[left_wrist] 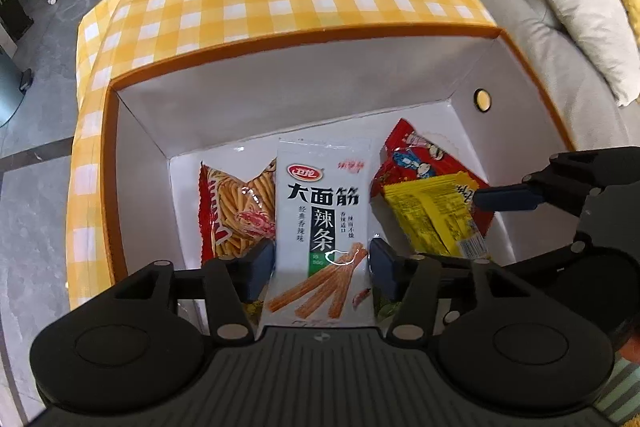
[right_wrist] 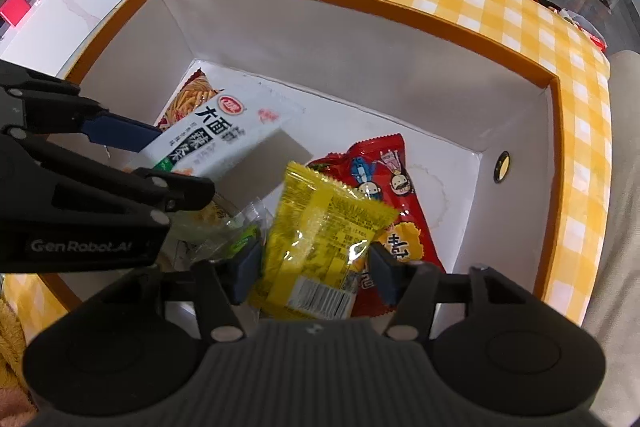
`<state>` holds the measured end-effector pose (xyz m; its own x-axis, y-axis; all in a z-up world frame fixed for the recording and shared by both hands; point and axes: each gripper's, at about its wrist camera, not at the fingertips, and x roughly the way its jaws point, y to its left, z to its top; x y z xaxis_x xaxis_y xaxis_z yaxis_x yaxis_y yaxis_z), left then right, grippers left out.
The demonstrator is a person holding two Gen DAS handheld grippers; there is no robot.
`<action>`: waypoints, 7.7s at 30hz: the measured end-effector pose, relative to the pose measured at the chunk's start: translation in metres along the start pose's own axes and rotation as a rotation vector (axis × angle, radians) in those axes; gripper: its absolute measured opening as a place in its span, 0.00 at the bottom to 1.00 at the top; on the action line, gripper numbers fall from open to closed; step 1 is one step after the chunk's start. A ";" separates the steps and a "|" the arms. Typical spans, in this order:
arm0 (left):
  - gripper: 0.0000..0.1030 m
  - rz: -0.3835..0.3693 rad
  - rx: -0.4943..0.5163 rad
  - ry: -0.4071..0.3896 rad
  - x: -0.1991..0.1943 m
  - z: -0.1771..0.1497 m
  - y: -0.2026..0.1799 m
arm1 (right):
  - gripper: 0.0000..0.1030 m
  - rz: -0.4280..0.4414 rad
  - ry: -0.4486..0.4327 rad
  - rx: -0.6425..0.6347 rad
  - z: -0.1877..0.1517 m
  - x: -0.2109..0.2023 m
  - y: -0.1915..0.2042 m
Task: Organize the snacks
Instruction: 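Open both tools to drop the two packets into the orange box, then withdraw both tools from the box back toward the remaining snacks, then grasp the yogurt hawthorn ball packet with the left tool while the right tool grasps the brown candy, then carry both items over the orange box and open both tools to drop them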
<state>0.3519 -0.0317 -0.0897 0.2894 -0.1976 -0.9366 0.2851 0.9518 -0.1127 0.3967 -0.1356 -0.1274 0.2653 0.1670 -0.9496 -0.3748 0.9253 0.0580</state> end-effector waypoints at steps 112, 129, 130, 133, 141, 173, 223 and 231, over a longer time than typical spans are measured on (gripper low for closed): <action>0.74 -0.005 -0.269 -0.148 -0.005 -0.176 -0.025 | 0.27 -0.098 -0.283 0.412 -0.233 -0.041 0.059; 0.65 0.047 -0.230 -0.108 0.004 -0.179 -0.029 | 0.28 -0.095 -0.286 0.391 -0.233 -0.041 0.060; 0.65 0.055 -0.230 -0.105 0.003 -0.178 -0.029 | 0.28 -0.097 -0.285 0.388 -0.233 -0.041 0.060; 0.64 0.100 -0.223 -0.080 0.000 -0.182 -0.026 | 0.28 -0.100 -0.278 0.382 -0.233 -0.041 0.061; 0.65 0.202 -0.115 -0.025 0.001 -0.188 -0.044 | 0.27 -0.112 -0.251 0.349 -0.235 -0.042 0.066; 0.59 0.084 -0.111 -0.361 -0.122 -0.215 -0.059 | 0.26 -0.114 -0.437 0.309 -0.256 -0.133 0.094; 0.59 0.108 0.128 -0.215 -0.012 -0.010 -0.020 | 0.26 -0.351 -0.296 -0.143 -0.009 -0.032 -0.001; 0.60 0.136 0.174 -0.168 0.005 -0.007 -0.023 | 0.27 -0.382 -0.238 -0.202 -0.008 -0.012 -0.001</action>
<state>0.3407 -0.0530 -0.0938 0.4795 -0.1206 -0.8692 0.3814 0.9207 0.0827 0.3869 -0.1417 -0.1185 0.6042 -0.0764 -0.7931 -0.3695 0.8550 -0.3639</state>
